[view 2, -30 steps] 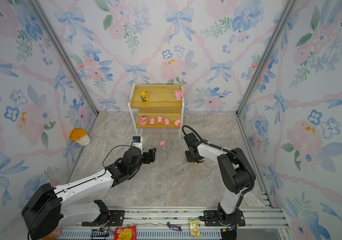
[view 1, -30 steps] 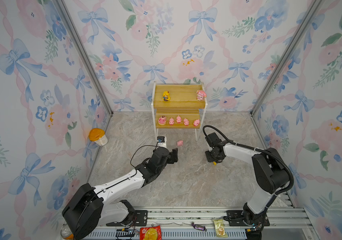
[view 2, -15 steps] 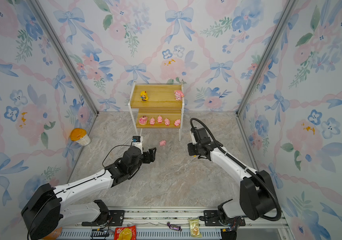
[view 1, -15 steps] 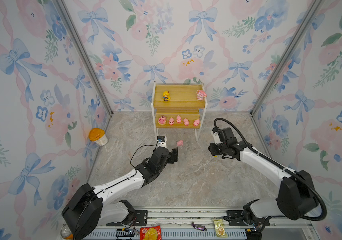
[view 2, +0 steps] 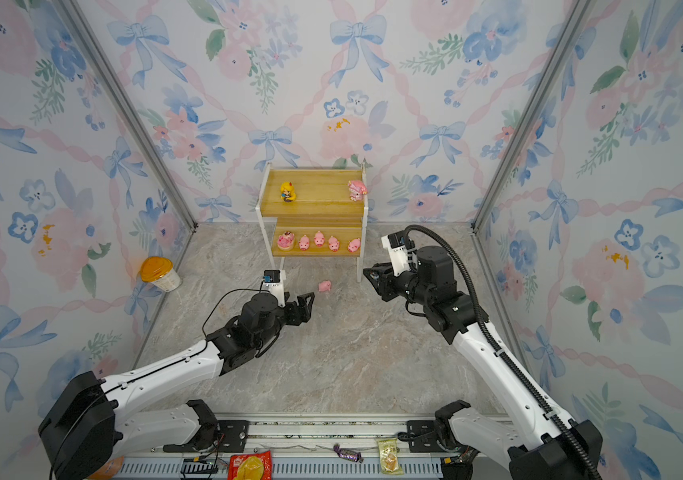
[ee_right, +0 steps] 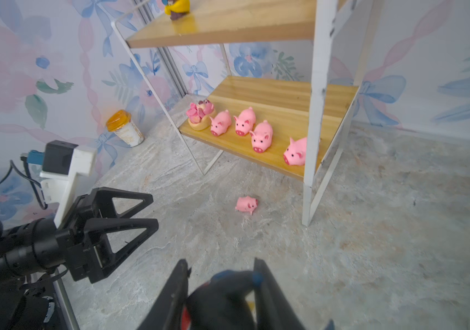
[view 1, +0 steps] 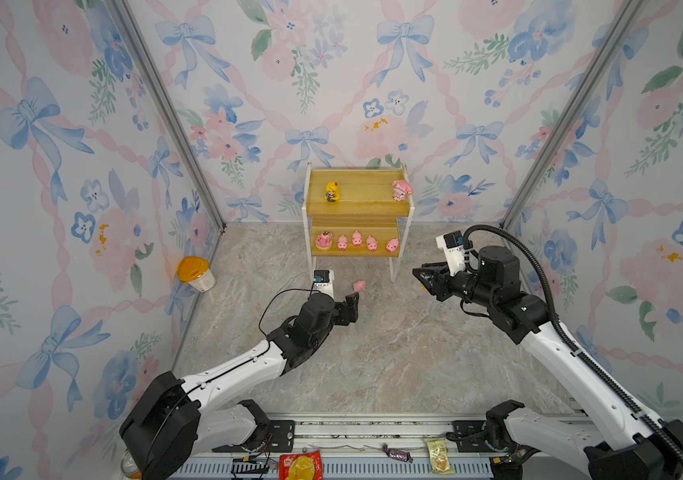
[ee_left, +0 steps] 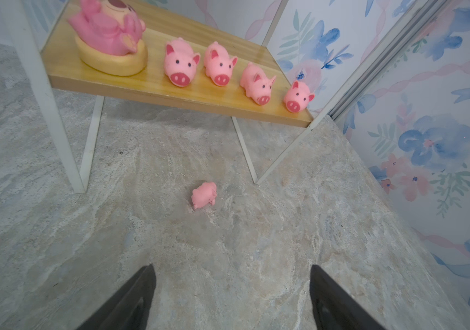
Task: Organize plastic toys on shelves
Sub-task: Pick up the plastic toy from the middle-right of the table, then place the plastic toy on the shelf.
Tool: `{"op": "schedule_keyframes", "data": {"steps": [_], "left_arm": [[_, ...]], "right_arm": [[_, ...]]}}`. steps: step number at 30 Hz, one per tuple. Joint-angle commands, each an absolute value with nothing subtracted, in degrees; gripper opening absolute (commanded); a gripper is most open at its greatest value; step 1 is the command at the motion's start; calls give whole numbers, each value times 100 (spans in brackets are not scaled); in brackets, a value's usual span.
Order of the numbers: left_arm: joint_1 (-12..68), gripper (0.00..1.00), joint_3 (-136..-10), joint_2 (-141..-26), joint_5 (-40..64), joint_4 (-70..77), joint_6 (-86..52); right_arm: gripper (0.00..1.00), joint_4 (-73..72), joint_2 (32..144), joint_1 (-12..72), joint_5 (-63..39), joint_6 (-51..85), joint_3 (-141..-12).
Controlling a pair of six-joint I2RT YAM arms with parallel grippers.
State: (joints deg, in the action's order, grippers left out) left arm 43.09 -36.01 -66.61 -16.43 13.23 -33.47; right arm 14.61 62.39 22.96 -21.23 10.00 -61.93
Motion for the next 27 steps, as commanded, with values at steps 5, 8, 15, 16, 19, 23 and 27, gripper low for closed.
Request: {"op": "schedule_keyframes", "data": {"steps": [5,8,15,16,19,23,27], "left_arm": [[4263,85,-3721,-6282,-1462,1384,-3118],[4263,85,-3726,-6209,-1403,1386,-3066],[4238,85,-3685,-6011,-1415,1319,-2997],[4230,85,-3675,-5979,-1425,1301,-2985],[4193,85,-3649,-5911,-1460,1283,-2984],[4175,85,-3638,-5850,-1481,1278,-2988],[4158,85,-3610,-5778,-1490,1273,-2988]], "right_arm": [[26,481,7005,2442,-2644,1463,-7825],[27,69,7681,2446,-2943,1614,-8524],[27,-206,9283,2658,-3233,1518,-10218],[27,-156,9419,2718,-3173,1419,-10402],[27,-234,9903,2852,-3088,1313,-10751],[28,-770,10211,2948,-2953,1209,-10647],[28,-1389,10381,2983,-2887,1274,-10491]]}}
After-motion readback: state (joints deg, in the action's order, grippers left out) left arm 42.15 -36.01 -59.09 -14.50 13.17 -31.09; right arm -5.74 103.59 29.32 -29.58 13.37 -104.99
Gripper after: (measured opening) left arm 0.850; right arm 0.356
